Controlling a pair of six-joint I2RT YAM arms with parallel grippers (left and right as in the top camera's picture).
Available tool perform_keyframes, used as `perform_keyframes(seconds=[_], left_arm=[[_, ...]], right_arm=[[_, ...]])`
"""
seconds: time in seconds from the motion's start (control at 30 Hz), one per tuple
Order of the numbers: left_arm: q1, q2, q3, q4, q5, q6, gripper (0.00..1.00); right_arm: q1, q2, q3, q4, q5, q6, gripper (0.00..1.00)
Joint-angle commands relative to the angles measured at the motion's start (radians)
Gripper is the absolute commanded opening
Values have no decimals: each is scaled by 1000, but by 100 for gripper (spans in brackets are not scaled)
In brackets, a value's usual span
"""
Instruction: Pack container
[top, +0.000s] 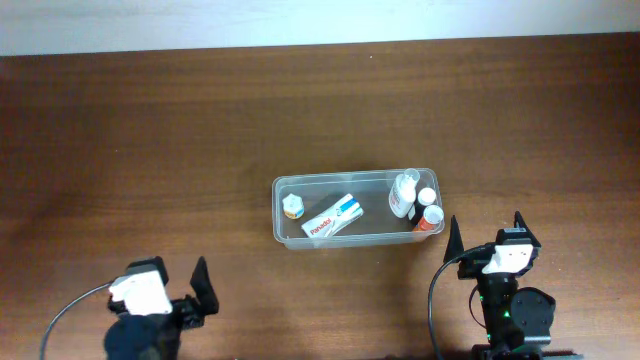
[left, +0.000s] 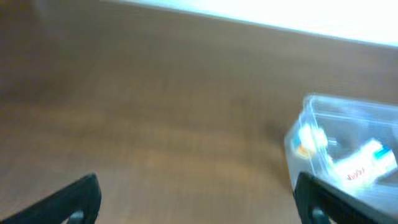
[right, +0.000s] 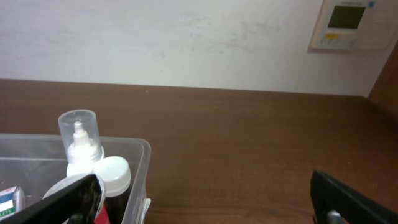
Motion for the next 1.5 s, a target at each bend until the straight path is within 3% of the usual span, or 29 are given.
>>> perform_keyframes(seconds=[0.0, 0.17, 0.27, 0.37, 1.47], left_arm=[[5, -72, -137, 153, -8, 37, 99], [7, -113, -340, 497, 5, 49, 99], [7, -113, -474, 745, 84, 146, 99], [10, -114, -480, 722, 109, 215, 99], [10, -113, -480, 722, 109, 215, 99]], right_arm=[[9, -10, -9, 0, 16, 8, 98], [9, -10, -9, 0, 16, 8, 98], [9, -10, -9, 0, 16, 8, 99], [9, -10, -9, 0, 16, 8, 98], [9, -10, -9, 0, 16, 8, 98]])
